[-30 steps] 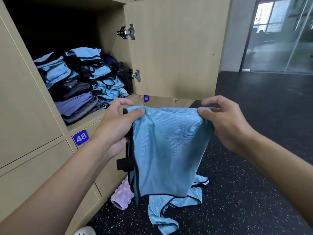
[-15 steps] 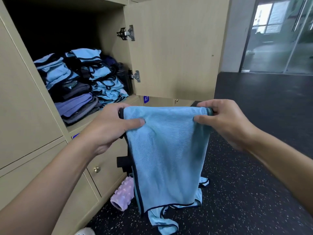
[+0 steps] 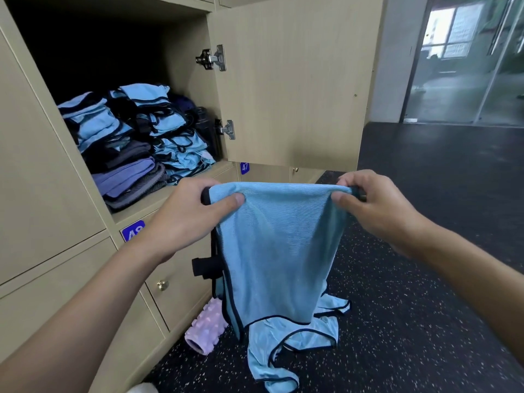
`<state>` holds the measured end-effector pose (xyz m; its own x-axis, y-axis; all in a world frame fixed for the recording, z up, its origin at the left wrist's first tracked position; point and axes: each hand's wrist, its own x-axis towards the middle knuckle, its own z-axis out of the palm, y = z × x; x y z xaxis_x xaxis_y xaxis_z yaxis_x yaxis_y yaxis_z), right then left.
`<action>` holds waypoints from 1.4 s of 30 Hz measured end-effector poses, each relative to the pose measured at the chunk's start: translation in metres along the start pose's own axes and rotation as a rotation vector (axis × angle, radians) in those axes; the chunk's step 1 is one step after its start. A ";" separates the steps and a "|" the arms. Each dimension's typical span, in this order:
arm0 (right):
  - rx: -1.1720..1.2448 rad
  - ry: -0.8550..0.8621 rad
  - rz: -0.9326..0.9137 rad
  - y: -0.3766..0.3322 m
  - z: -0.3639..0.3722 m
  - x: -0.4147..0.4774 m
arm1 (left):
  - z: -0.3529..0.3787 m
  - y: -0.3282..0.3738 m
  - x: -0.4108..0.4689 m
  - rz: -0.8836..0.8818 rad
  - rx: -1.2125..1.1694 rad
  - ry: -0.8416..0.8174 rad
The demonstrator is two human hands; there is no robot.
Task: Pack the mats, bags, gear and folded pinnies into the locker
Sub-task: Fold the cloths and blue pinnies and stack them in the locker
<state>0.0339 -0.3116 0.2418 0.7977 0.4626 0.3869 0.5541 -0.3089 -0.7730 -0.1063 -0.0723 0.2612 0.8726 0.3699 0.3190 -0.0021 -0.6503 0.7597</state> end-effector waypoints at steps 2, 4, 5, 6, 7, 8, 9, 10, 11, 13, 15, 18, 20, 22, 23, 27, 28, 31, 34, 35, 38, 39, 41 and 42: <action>-0.032 -0.009 -0.009 0.001 0.002 0.000 | 0.006 0.000 0.000 0.002 -0.019 0.040; -0.100 -0.014 -0.050 0.002 0.004 0.000 | 0.012 -0.001 0.000 -0.004 -0.028 0.079; -0.132 -0.025 -0.067 0.003 0.006 0.000 | 0.015 -0.002 0.000 -0.012 -0.032 0.092; -0.149 -0.041 -0.072 0.003 0.007 -0.001 | 0.018 -0.004 0.000 -0.026 -0.035 0.102; -0.156 -0.057 -0.071 0.003 0.009 -0.001 | 0.020 -0.005 0.000 -0.037 -0.037 0.106; -0.160 -0.075 -0.065 0.003 0.010 -0.002 | 0.021 -0.005 0.000 -0.044 -0.037 0.102; -0.159 -0.099 -0.059 0.004 0.011 -0.003 | 0.023 -0.005 0.000 -0.046 -0.036 0.094; -0.156 -0.131 -0.048 0.004 0.012 -0.004 | 0.024 -0.005 -0.001 -0.043 -0.031 0.086; -0.155 -0.174 -0.036 0.004 0.014 -0.006 | 0.026 -0.004 -0.001 -0.038 -0.025 0.077; -0.178 -0.253 -0.028 0.005 0.019 -0.009 | 0.027 -0.003 -0.001 -0.023 -0.017 0.059; -0.192 -0.292 -0.041 0.005 0.024 -0.012 | 0.028 -0.002 -0.001 -0.003 0.000 0.051; -0.216 -0.336 -0.056 0.003 0.032 -0.016 | 0.028 -0.001 -0.002 0.027 0.020 0.048; -0.290 -0.333 -0.076 0.001 0.035 -0.017 | 0.027 -0.002 -0.002 0.031 0.048 0.040; -0.326 -0.293 -0.071 -0.002 0.036 -0.016 | 0.025 -0.005 -0.001 0.024 0.104 0.050; -0.323 -0.276 -0.055 -0.002 0.035 -0.015 | 0.024 -0.007 -0.001 0.018 0.128 0.058; -0.078 -0.238 0.115 -0.008 0.035 -0.010 | 0.032 -0.009 -0.003 -0.023 0.168 0.070; 0.003 -0.225 0.181 -0.010 0.036 -0.010 | 0.036 -0.008 -0.005 -0.029 0.175 0.072; 0.359 -0.249 0.412 -0.020 0.042 -0.010 | 0.047 -0.004 -0.009 -0.019 0.165 0.051; 0.569 -0.287 0.521 -0.028 0.044 -0.012 | 0.058 -0.002 -0.013 -0.007 0.132 -0.011; 0.599 -0.287 0.527 -0.029 0.044 -0.012 | 0.060 0.000 -0.015 -0.018 0.106 -0.037; 0.652 -0.272 0.544 -0.030 0.046 -0.012 | 0.063 0.008 -0.017 -0.077 -0.121 -0.128; 0.659 -0.263 0.543 -0.030 0.047 -0.011 | 0.062 0.012 -0.018 -0.090 -0.196 -0.161; 0.669 -0.260 0.533 -0.029 0.048 -0.010 | 0.059 0.018 -0.021 -0.071 -0.229 -0.231; 0.672 -0.266 0.524 -0.029 0.048 -0.010 | 0.059 0.020 -0.023 -0.050 -0.215 -0.251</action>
<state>-0.0011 -0.2678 0.2361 0.7813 0.6022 -0.1642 -0.1899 -0.0212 -0.9816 -0.0975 -0.1324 0.2359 0.9672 0.2055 0.1492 -0.0361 -0.4703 0.8818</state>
